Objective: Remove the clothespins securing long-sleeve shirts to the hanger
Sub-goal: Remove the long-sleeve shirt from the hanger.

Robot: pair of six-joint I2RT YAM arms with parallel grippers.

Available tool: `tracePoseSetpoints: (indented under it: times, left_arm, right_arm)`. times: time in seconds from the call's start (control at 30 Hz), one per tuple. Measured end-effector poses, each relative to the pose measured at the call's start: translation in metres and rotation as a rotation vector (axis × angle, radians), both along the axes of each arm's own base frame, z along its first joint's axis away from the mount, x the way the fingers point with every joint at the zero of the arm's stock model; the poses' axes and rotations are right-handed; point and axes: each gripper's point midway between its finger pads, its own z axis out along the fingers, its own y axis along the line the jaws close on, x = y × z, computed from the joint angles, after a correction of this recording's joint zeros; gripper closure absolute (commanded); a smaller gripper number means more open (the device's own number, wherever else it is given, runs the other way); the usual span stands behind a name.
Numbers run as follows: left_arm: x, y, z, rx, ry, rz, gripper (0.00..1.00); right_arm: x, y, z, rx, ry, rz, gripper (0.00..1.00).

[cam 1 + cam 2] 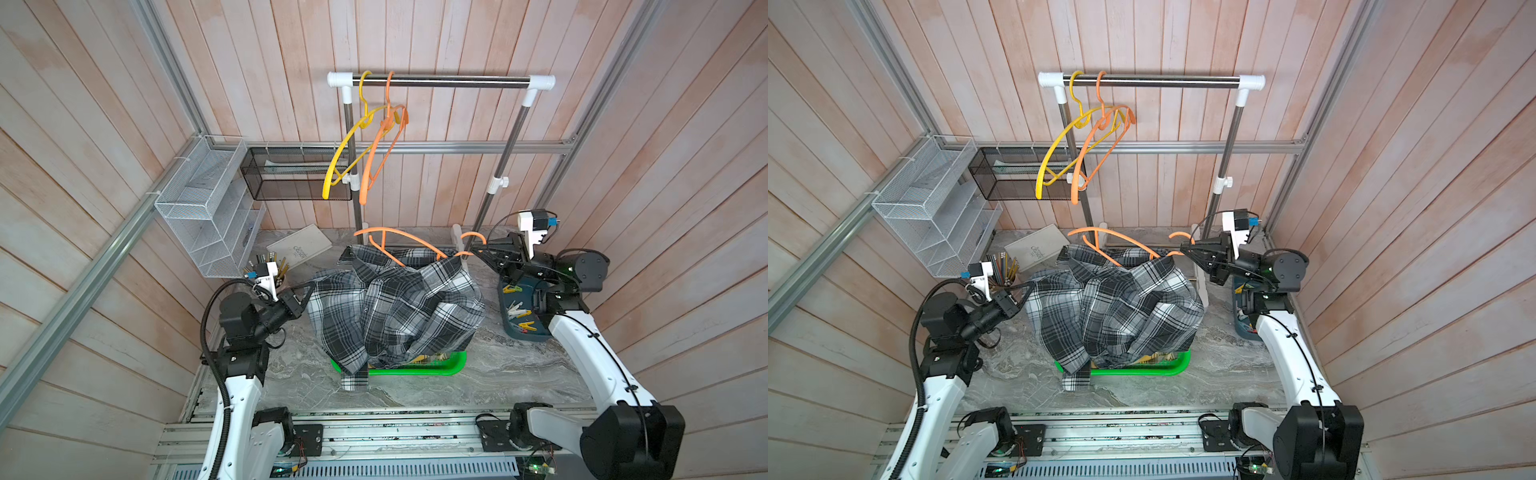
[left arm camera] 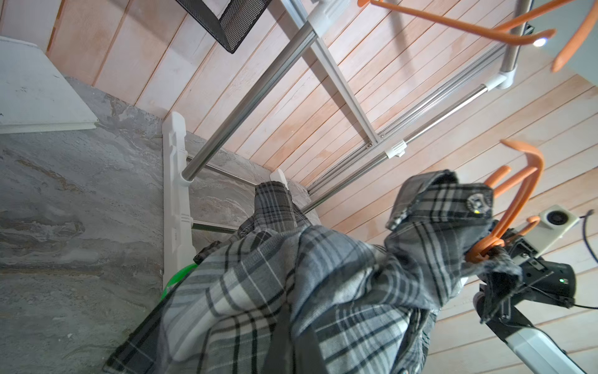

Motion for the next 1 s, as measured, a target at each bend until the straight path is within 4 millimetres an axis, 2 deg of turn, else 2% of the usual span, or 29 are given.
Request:
tracePoseSetpoints:
  times: [0.23,0.27,0.33,0.4,0.5,0.6,0.83,0.93,1.0]
  left_arm:
    - [-0.02,-0.071,-0.02,0.02,0.021,-0.142,1.0]
    - [-0.022,-0.079,-0.025,0.02,0.027,-0.162,0.96]
    - [-0.023,-0.095,-0.04,0.03,0.064,-0.197,0.77]
    - [-0.022,-0.106,-0.052,0.051,0.097,-0.209,0.5]
    - [-0.021,-0.109,-0.055,0.076,0.101,-0.197,0.32]
    - [-0.018,-0.104,-0.031,0.081,0.05,-0.159,0.25]
    - [-0.018,-0.094,0.067,0.014,-0.162,-0.099,0.22]
    - [-0.015,-0.092,0.089,-0.024,-0.198,-0.075,0.22]
    - [-0.008,-0.094,0.095,-0.049,-0.19,-0.067,0.22]
  right_arm:
    - [0.019,0.045,-0.011,-0.005,0.037,-0.004,1.0]
    - [0.021,0.049,-0.014,-0.01,0.044,-0.011,1.0]
    - [0.026,0.057,-0.02,-0.024,0.06,-0.027,1.0]
    - [0.031,0.065,-0.026,-0.041,0.073,-0.048,1.0]
    - [0.034,0.073,-0.034,-0.063,0.081,-0.073,1.0]
    - [0.038,0.077,-0.039,-0.075,0.09,-0.102,1.0]
    - [0.053,0.086,-0.055,-0.099,0.113,-0.169,1.0]
    - [0.055,0.093,-0.059,-0.11,0.112,-0.18,1.0]
    - [0.053,0.099,-0.057,-0.112,0.097,-0.186,1.0]
